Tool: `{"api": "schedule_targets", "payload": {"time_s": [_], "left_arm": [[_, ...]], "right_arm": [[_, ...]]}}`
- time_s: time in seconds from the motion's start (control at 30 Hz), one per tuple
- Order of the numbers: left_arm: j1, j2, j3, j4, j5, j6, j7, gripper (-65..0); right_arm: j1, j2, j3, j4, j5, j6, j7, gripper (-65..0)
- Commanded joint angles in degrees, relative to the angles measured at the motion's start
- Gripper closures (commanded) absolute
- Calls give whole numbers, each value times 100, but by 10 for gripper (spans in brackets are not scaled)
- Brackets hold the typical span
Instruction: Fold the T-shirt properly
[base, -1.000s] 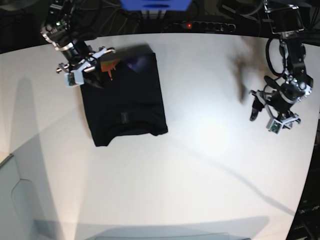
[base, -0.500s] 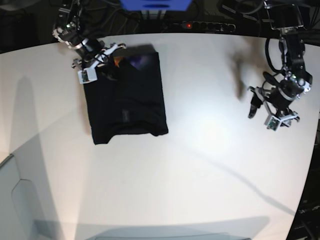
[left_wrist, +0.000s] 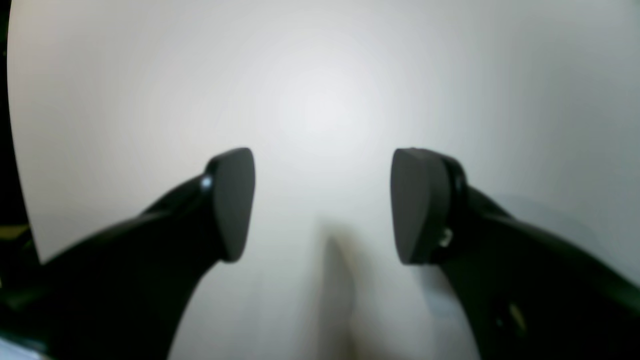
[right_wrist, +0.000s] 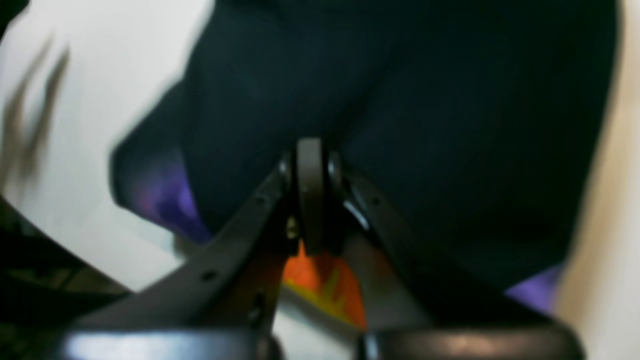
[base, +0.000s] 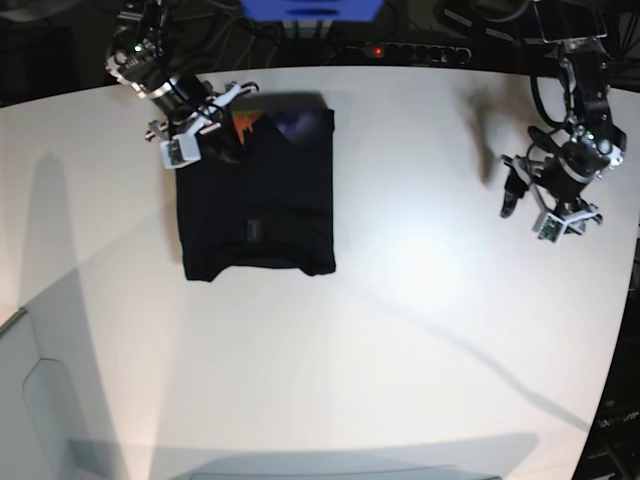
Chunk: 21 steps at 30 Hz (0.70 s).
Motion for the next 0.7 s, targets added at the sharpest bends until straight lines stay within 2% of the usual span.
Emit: {"api": "schedule_targets", "payload": {"time_s": [0.0,0.1,0.17,0.23,0.3,0.4,0.43,0.53,0.67], "left_arm": [[-51,-33,-102,106,-58,29,-130,-412],[125,29,-392,106,-58,29,-122,-411],[345,38,-594,247,-67,29,98,-371],[547,73,-770,458,-67,29,503,-285],[749,257,-1033,642,-67,29,775,-185],[1092,794,-1649,1055,-58,29,1083,-20],[1198,987,-1842,1205,-32,29,1197,0],[1646,1453,-2361,1653,-67,29,1461,-12],[2507,1910,-2519,1838,-67,29,1461,0]], "right_arm": [[-4,-4,78,307,133,17,146,0],[-39,-48,298,677,133,17,111,0],[-110,-39,527,712,133,17,111,0],[-180,-21,826,694,115,17,93,0],[-347,-13,1089,677,115,17,93,0],[-725,-30,1397,685,115,17,93,0],[-918,-48,1476,703,124,17,93,0],[-1428,-21,1564,712,124,17,102,0],[-2035,-4,1845,703,115,17,102,0]]}}
